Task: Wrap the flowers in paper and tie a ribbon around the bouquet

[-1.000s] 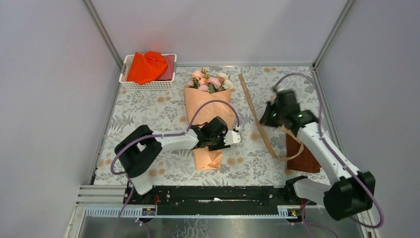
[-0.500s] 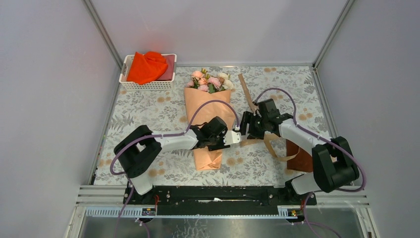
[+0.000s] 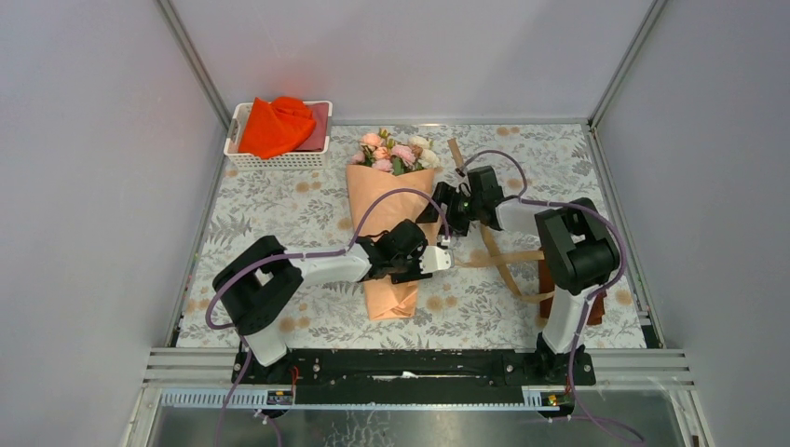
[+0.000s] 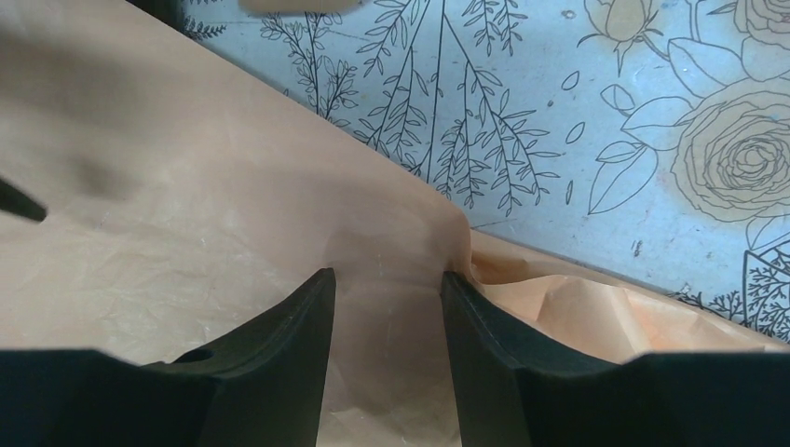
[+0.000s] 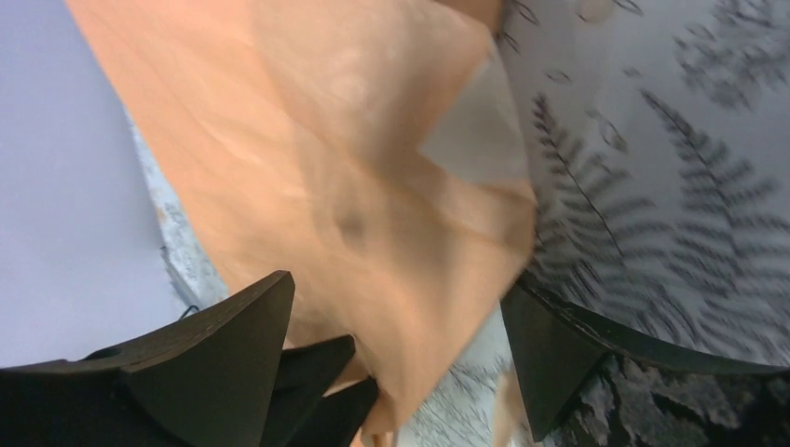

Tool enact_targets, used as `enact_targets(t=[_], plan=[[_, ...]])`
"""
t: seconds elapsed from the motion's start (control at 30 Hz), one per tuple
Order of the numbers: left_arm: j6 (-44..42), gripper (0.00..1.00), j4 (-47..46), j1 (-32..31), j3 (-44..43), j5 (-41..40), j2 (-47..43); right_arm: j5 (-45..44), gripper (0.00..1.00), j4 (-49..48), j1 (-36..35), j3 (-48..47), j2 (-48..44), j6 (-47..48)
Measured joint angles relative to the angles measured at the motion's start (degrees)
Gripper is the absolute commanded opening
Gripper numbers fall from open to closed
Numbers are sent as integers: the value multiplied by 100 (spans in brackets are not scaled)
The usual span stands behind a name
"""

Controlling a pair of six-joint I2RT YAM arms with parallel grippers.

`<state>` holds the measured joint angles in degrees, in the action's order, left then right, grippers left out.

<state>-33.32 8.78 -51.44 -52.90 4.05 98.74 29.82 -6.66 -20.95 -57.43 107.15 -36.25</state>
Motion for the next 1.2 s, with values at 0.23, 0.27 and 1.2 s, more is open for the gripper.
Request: enact_targets(t=[0.23, 0.27, 1.2], plan=[[-17, 54, -7, 0, 4, -2, 0, 601, 82, -960, -146, -411, 723, -400], [-26, 54, -15, 0, 11, -2, -2, 686, 77, -1093, -186, -459, 822, -466], [-848, 94, 863, -96, -1799, 1366, 400, 1132, 0, -1851, -295, -826, 1759, -870]])
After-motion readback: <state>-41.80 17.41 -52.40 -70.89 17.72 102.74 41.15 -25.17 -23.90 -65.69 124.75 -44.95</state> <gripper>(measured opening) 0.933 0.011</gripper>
